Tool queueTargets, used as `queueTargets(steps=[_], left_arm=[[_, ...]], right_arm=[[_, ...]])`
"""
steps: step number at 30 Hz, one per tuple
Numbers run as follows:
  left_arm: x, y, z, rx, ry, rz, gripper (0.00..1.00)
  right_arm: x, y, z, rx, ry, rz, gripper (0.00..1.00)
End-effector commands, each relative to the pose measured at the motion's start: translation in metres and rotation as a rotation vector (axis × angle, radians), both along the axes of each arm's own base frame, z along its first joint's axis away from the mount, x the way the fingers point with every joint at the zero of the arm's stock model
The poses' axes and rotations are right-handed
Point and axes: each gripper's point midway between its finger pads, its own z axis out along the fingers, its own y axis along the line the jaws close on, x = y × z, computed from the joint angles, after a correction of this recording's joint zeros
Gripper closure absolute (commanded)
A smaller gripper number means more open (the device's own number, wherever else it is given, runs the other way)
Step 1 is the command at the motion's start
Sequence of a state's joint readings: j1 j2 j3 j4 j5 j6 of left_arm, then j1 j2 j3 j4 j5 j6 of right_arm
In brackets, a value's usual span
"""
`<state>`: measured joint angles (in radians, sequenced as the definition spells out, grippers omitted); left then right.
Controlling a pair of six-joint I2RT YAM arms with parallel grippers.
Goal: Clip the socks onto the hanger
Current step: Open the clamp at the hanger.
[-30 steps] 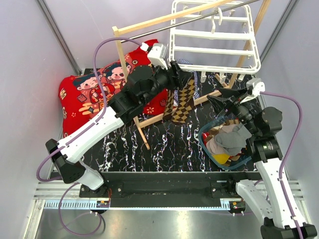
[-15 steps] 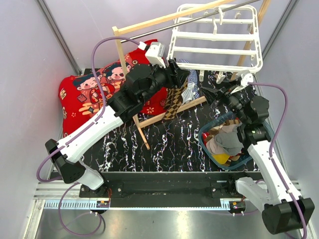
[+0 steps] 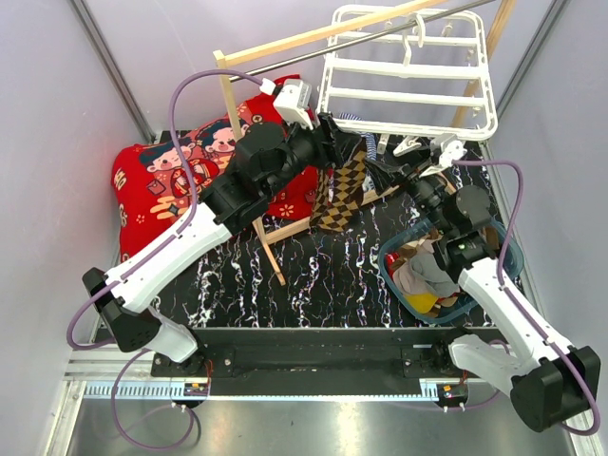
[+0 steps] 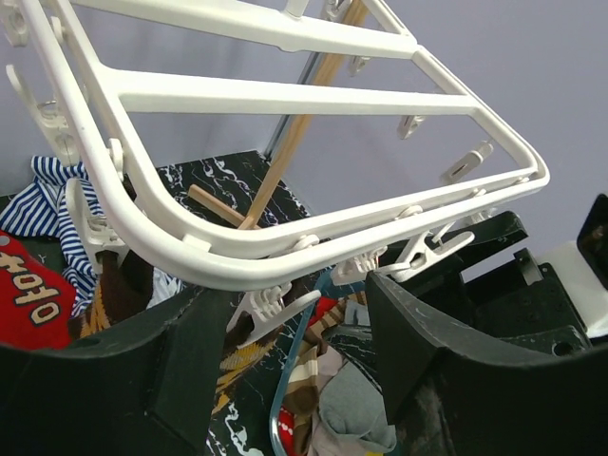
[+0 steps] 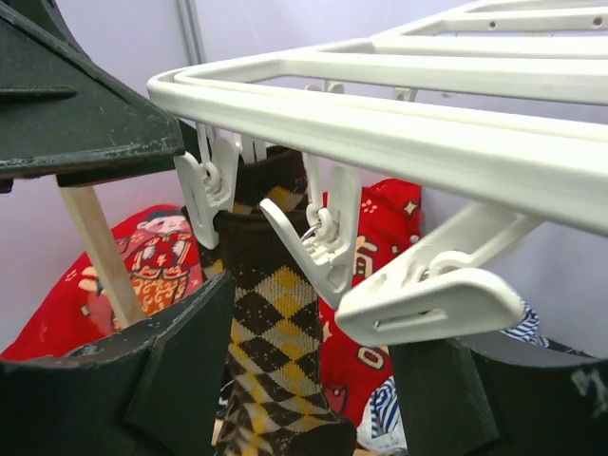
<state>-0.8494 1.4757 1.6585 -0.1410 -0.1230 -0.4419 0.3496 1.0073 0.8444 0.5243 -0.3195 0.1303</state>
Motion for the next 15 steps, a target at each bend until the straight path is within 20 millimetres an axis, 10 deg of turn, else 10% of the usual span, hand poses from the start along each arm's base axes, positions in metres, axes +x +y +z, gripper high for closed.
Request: queueTargets(steps=[1, 15], left_arm=[[-0.0079, 0.0104, 0.0336, -0.049, -0.058, -0.008, 0.38], [-0.0101, 0.009, 0.0364, -0.048, -0.053, -0.022, 0.38]], right_arm=[[0.006, -0.0118, 0.0205, 0.041, -0.117, -0.142, 0.3], [0.013, -0.0112, 0.0131, 0.026, -0.187, -0.316, 0.36]])
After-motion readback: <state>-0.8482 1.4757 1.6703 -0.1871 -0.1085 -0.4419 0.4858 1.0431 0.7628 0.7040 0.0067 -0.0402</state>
